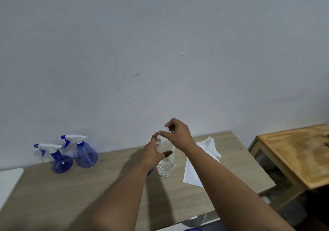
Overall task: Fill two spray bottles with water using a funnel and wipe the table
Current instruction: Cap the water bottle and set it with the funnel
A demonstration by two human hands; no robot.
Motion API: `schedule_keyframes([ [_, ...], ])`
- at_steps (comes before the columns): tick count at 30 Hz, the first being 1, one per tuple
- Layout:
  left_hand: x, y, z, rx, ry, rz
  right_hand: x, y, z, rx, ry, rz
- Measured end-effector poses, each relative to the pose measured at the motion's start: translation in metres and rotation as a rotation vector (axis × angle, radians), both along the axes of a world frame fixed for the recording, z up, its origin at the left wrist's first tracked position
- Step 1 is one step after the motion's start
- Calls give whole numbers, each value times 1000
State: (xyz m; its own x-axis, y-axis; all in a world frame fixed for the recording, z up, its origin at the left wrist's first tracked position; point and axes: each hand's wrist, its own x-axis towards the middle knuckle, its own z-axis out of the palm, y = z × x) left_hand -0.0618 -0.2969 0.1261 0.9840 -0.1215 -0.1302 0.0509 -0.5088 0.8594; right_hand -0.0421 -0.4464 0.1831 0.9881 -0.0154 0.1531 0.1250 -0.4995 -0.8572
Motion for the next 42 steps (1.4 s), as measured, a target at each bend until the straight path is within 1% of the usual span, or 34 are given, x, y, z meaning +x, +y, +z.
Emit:
schedule_keyframes([
  [4, -2, 3, -1, 16, -13, -1, -6, -2, -8, -25, -3, 101],
  [10, -4, -1, 0, 28, -21, -18, -5, 1, -14, 84, -10, -43],
  [14, -5, 3, 0, 24, -31, 7, -8, 2, -17, 122, 23, 75],
  [17, -6, 4, -1, 42, -32, 6, -9, 0, -18, 185, 29, 66],
  [23, -7, 0, -3, 73, -39, 18, -15, 5, -17, 157, -6, -18],
  [28, -8, 0, -4, 59, -58, 11, -22, 15, -26, 170, -94, -88],
  [30, -8, 1, -2, 31, -58, 0, -24, 18, -33, 153, -123, -89],
  [32, -6, 5, -1, 40, -49, -16, -23, 20, -42, 121, -110, -75],
  [33, -6, 9, -3, 66, -39, -28, -23, 21, -46, 113, -93, -72],
  [35, -5, 20, -12, 183, -14, -46, -24, 22, -54, 119, -51, -73],
  [38, -6, 42, -36, 321, 17, -24, -26, 22, -64, 154, 8, -64],
  [42, -8, 63, -73, 486, 71, -30, -29, 19, -79, 108, 58, -72],
])
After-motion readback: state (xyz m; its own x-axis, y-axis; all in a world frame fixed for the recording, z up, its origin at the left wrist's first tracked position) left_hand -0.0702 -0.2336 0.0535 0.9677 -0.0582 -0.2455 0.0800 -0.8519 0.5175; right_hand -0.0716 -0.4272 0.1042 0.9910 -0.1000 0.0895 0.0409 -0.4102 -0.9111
